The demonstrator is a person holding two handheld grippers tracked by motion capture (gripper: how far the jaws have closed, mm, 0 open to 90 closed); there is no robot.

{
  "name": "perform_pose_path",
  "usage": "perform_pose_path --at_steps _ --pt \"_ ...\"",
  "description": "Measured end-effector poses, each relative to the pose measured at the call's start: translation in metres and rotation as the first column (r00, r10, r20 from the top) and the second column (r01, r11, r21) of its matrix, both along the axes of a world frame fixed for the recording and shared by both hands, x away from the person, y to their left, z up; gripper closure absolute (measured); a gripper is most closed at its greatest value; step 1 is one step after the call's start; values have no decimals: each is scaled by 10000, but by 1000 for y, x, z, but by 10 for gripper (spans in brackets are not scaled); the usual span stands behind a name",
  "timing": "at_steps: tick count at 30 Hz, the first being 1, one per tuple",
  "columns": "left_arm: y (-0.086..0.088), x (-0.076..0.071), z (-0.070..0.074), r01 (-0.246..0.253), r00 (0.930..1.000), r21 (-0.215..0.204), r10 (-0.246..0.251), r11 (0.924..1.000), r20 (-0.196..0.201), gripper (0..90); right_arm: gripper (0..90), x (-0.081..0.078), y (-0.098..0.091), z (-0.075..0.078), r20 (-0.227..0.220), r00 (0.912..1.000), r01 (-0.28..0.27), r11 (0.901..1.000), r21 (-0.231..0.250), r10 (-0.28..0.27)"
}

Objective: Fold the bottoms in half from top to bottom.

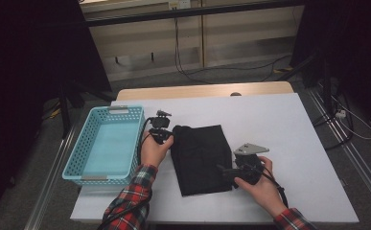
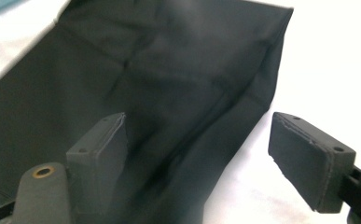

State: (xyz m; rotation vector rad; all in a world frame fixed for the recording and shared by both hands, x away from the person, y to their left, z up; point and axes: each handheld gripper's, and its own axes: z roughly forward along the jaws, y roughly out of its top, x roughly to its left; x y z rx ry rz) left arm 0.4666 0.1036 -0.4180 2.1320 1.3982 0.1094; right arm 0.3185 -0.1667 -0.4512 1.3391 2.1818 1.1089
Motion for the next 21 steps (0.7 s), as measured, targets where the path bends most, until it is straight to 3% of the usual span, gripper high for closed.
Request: perform_pose_path --at_steps 3,6,10,15,16,17,19,21 --pt "1 1 -1 -23 10000 4 23 10000 -6 781 262 0 1 -5 -339 9994 84 9996 -273 -93" --pt "1 1 -1 2 10000 24 -2 10000 -1 780 293 0 1 -7 -544 9985 60 9999 -148 -68" --pt "0 0 0 64 10000 37 -64 10000 37 779 340 -3 5 -8 -477 9986 226 9995 -212 -236" --pt "1 0 2 100 9999 18 -100 9999 104 743 556 -6 6 -7 -478 9987 190 9998 -24 -191" --pt "1 0 2 100 9999 18 -100 9999 104 708 556 -6 6 -7 -478 9987 190 9998 -24 -191" --pt "2 0 2 -20 9996 -27 20 10000 269 627 714 -7 6 -7 -591 9982 -10 9997 259 26" --pt "3 1 2 -144 9995 -82 146 9999 297 425 734 -8 8 -6 -512 9987 -66 9996 257 79" --pt "5 3 3 -386 9982 -161 393 9991 445 304 747 -9 9 -6 -459 9988 -151 9997 173 159"
